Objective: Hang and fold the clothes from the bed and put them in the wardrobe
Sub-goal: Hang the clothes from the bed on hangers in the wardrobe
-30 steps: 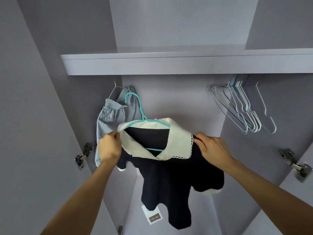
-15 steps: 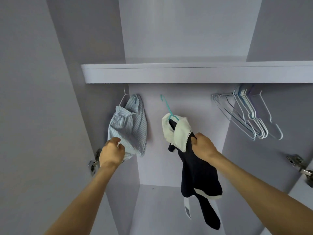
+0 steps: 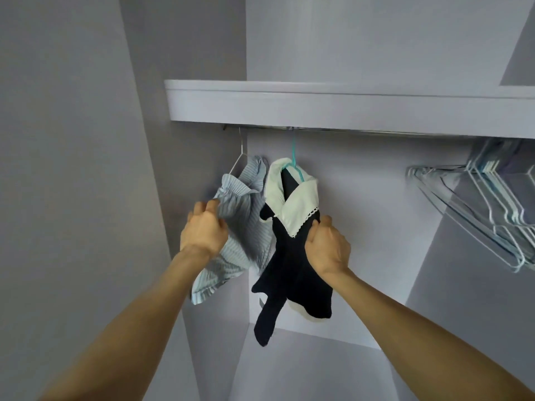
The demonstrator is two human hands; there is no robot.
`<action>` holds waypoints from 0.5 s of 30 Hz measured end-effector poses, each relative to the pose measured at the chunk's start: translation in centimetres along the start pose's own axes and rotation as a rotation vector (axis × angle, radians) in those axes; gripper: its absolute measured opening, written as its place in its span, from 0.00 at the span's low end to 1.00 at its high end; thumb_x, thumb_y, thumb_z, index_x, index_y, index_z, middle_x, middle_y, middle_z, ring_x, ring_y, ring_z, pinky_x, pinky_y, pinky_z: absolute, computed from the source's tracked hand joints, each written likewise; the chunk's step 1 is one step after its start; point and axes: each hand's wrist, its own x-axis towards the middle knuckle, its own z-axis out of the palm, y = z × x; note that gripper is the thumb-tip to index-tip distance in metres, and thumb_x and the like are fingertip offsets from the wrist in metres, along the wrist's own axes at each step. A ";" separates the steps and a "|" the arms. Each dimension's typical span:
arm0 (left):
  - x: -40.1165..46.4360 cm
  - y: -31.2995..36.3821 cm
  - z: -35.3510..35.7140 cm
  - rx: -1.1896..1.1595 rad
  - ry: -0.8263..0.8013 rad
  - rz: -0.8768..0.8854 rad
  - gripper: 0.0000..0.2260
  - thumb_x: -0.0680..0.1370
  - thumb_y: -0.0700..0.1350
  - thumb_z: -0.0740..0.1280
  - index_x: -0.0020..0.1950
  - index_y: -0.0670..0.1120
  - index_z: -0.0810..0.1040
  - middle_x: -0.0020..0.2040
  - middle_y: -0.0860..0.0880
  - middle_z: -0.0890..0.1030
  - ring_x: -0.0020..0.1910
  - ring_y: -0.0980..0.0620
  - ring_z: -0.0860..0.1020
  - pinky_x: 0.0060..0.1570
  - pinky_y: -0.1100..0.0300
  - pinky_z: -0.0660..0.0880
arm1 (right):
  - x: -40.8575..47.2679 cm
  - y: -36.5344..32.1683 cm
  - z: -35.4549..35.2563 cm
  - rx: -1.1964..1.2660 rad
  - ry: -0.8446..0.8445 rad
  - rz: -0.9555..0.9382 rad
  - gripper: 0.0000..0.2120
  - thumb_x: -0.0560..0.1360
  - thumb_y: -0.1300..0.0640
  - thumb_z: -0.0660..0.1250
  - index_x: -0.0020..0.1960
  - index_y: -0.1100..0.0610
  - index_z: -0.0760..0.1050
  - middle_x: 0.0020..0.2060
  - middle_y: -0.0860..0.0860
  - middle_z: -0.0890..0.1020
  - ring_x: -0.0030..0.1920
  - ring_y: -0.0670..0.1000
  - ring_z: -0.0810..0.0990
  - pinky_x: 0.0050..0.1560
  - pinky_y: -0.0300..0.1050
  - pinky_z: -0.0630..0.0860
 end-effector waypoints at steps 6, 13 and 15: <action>3.5 -0.7 3.1 0.144 0.004 0.019 0.27 0.80 0.43 0.58 0.77 0.47 0.53 0.72 0.41 0.60 0.68 0.38 0.62 0.65 0.44 0.64 | 2.6 -2.0 5.1 0.062 0.088 -0.036 0.15 0.83 0.55 0.48 0.56 0.64 0.68 0.41 0.58 0.81 0.43 0.61 0.80 0.39 0.47 0.66; 5.5 -0.9 4.8 0.166 -0.030 0.040 0.26 0.82 0.49 0.55 0.78 0.51 0.48 0.68 0.40 0.67 0.62 0.36 0.70 0.56 0.45 0.69 | 5.5 -5.0 8.1 0.127 0.060 0.053 0.15 0.83 0.56 0.48 0.59 0.64 0.67 0.48 0.60 0.82 0.50 0.63 0.80 0.41 0.49 0.68; 5.4 -0.6 5.5 0.113 -0.051 0.064 0.26 0.82 0.52 0.55 0.78 0.53 0.49 0.67 0.41 0.68 0.61 0.37 0.72 0.55 0.46 0.70 | 5.2 -5.3 8.7 0.137 0.027 0.066 0.15 0.83 0.56 0.48 0.59 0.64 0.66 0.48 0.59 0.82 0.50 0.63 0.80 0.40 0.48 0.65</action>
